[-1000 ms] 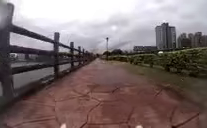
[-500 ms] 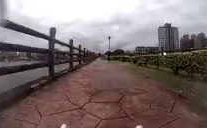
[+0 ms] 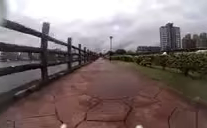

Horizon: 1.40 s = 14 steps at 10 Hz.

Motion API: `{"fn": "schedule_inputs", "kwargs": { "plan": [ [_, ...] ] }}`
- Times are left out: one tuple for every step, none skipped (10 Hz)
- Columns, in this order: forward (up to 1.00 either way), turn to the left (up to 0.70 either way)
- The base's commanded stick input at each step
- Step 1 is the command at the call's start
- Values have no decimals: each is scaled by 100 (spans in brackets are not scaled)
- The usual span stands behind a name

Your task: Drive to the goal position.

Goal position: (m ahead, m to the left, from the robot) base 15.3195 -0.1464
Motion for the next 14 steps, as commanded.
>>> {"fn": "schedule_inputs", "kwargs": {
  "plan": [
    [85,1],
    [85,1],
    [85,-17],
    [85,-30],
    [85,-33],
    [85,-33],
    [85,-33],
    [85,-33],
    [85,-33],
    [85,-30],
    [85,-25],
    [85,-21],
    [85,-17],
    [85,1]
  ]
}}
